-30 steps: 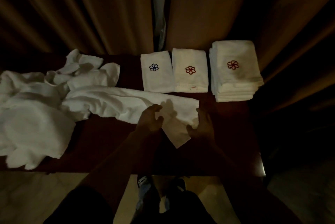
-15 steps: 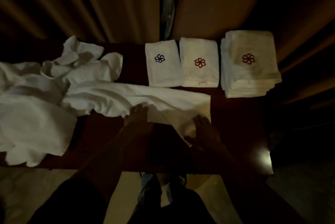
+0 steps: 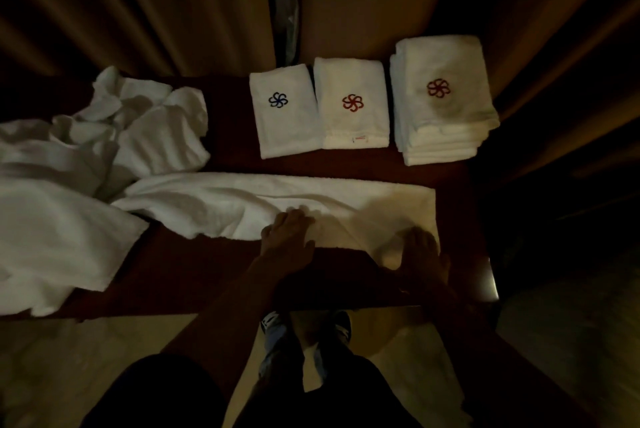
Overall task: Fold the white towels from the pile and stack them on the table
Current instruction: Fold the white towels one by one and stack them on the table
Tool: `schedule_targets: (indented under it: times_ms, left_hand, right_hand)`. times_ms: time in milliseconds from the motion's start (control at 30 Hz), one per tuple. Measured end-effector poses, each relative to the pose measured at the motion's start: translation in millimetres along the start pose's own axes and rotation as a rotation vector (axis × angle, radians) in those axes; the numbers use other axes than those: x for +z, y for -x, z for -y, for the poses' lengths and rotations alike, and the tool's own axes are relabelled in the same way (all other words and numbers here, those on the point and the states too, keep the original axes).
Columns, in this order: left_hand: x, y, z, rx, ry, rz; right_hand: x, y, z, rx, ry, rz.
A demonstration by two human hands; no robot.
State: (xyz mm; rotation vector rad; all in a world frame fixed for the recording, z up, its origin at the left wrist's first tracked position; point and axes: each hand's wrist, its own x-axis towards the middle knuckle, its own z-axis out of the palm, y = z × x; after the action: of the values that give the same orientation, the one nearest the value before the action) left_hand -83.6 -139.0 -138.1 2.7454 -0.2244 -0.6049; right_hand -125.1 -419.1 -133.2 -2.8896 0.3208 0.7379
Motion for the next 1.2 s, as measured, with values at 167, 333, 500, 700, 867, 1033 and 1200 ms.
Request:
schedule_targets:
  times_ms: [167, 333, 500, 700, 867, 1033, 1200]
  left_hand:
    - [12, 10, -4, 0.059, 0.062, 0.061]
    - [27, 22, -19, 0.142, 0.098, 0.081]
    - [31, 27, -37, 0.169, 0.259, -0.024]
    - [3, 44, -12, 0.015, 0.301, -0.27]
    - [-26, 65, 27, -0.171, 0.239, -0.353]
    - [-42, 86, 71, -0.317, 0.221, -0.382]
    - [-42, 108, 117, -0.352, 0.171, -0.396]
  right_hand:
    - [-1, 11, -13, 0.009, 0.07, 0.021]
    - [-2, 19, -35, 0.103, 0.015, 0.055]
    - [-12, 22, -55, 0.158, 0.046, 0.114]
    - [-19, 23, -25, -0.004, 0.031, -0.034]
    - [-39, 11, 50, -0.254, -0.051, -0.045]
    - [-40, 13, 125, -0.469, -0.055, -0.08]
    - [-24, 18, 188, -0.658, -0.054, -0.051]
